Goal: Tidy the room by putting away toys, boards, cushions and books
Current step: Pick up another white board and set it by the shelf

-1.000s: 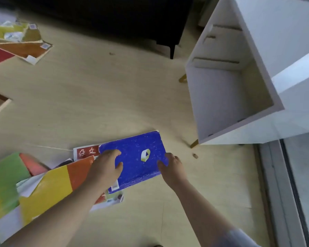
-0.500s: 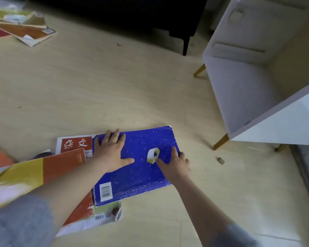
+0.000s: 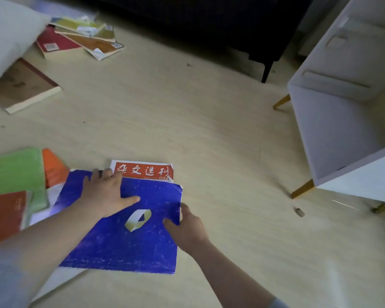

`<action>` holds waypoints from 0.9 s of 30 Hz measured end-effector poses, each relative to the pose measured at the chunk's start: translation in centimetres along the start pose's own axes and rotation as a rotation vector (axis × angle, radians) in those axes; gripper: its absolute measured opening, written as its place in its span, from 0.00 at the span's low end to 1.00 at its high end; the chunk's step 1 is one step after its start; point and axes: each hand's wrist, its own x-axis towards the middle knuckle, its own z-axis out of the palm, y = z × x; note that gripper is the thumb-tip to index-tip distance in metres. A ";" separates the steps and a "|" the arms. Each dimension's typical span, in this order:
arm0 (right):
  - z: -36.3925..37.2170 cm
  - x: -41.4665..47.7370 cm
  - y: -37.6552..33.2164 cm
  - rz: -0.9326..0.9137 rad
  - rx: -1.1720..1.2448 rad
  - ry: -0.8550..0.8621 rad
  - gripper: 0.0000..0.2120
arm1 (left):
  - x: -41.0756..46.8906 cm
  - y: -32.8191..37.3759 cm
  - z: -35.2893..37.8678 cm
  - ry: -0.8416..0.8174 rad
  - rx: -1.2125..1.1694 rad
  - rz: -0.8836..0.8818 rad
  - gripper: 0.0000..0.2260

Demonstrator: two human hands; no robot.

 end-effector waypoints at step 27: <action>-20.9 -30.4 -22.1 0.114 0.092 0.188 0.15 | -25.2 1.5 -33.7 0.111 -0.825 -0.003 0.11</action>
